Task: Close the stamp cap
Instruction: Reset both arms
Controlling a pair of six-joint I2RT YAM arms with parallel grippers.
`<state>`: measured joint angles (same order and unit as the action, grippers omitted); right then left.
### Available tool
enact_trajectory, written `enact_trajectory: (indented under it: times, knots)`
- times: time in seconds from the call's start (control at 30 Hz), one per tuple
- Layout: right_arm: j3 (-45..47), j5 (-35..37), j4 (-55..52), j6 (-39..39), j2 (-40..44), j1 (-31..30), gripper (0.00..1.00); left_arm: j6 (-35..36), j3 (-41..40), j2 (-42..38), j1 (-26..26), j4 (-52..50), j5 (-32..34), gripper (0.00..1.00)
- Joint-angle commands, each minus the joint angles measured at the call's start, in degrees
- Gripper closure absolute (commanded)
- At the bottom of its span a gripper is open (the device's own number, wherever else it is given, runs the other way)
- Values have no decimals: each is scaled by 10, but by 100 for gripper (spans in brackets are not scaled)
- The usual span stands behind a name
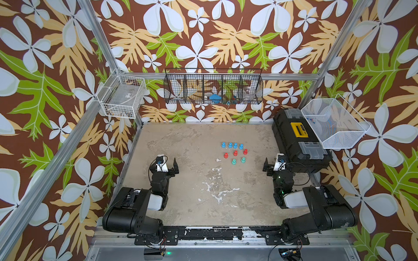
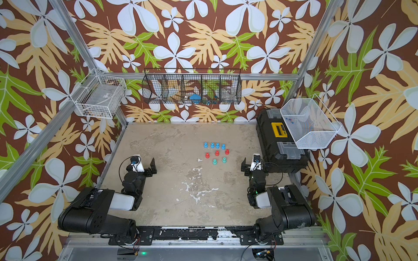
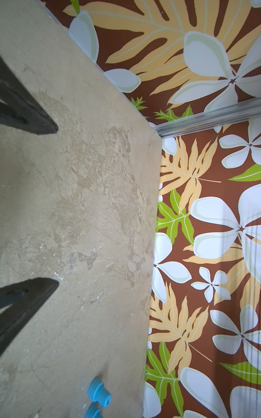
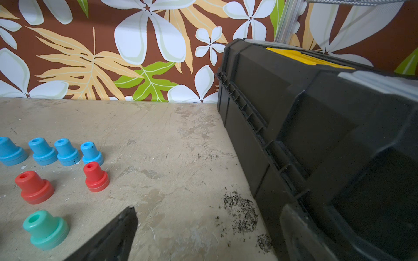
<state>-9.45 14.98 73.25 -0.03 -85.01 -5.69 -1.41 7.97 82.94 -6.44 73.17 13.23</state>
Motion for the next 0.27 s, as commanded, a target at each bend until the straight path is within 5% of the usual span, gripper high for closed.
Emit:
enact_trajectory:
  times: [0.0, 0.23]
  knots:
    - [-1, -2, 4, 6, 1, -1, 0, 2, 3, 1, 0, 16, 2, 0]
    - [-1, -2, 3, 7, 1, 0, 0, -3, 12, 1, 16, -2, -35, 0]
